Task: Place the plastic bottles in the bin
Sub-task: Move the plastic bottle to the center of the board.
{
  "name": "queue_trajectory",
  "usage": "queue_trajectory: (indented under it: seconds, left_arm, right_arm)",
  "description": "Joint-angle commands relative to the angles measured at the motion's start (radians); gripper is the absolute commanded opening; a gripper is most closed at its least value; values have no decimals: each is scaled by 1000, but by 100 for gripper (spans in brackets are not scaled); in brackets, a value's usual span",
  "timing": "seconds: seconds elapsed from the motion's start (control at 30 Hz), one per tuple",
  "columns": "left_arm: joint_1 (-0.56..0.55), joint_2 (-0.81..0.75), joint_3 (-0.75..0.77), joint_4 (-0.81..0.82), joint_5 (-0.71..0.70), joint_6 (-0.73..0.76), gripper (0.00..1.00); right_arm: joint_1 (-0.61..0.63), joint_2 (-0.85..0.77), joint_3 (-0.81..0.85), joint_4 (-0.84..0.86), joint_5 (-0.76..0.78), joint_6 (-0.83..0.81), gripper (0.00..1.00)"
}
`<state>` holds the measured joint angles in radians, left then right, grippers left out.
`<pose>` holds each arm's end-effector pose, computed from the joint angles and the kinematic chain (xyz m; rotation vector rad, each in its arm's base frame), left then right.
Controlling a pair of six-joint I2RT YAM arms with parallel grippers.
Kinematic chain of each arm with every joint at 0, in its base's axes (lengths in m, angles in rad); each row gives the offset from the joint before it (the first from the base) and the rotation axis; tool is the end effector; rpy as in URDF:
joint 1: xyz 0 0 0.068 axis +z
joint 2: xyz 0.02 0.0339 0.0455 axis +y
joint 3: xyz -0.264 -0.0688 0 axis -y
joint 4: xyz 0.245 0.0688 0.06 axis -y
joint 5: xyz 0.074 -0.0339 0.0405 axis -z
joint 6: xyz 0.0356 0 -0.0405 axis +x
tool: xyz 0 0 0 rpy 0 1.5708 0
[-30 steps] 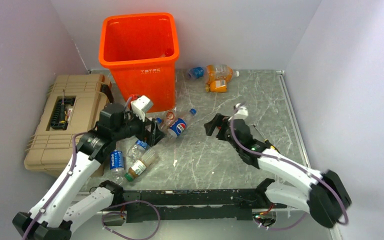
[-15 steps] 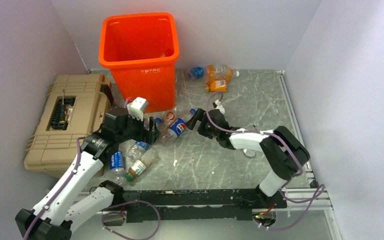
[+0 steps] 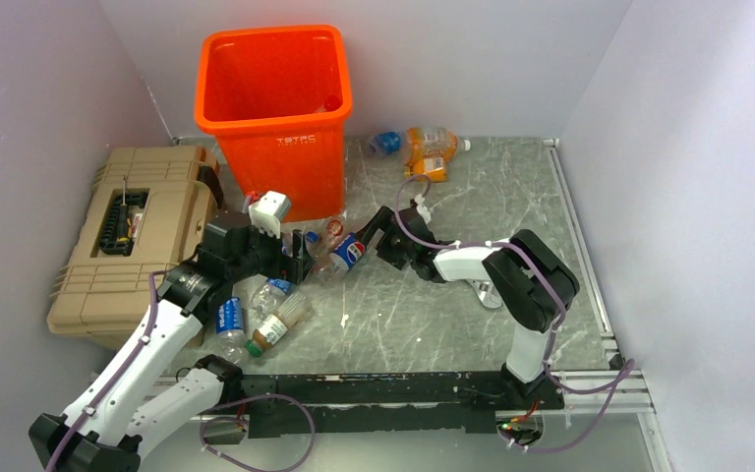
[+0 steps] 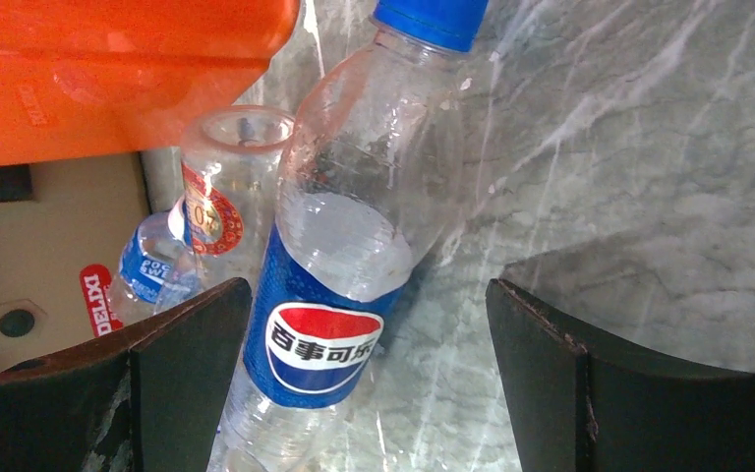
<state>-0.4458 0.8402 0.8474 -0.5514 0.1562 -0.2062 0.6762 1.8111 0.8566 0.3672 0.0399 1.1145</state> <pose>0.1616 -0.0834 0.3154 0.3520 2.1283 -0.5488 0.2853 0.2271 0.1440 0.5307 2.2681 0.9446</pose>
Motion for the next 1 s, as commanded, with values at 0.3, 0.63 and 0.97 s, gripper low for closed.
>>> queue_trajectory:
  seconds: [0.3, 0.63, 0.97]
  left_arm:
    - [-1, -10, 21, 5, -21, -11, 97]
    - [-2, -11, 19, 3, -30, -13, 97]
    - [-2, -7, 19, 4, -32, -12, 97]
  right_arm:
    - [52, 116, 163, -213, 50, 79, 93]
    - [59, 184, 109, -152, 19, 152, 82]
    - [60, 225, 62, -122, 11, 138, 73]
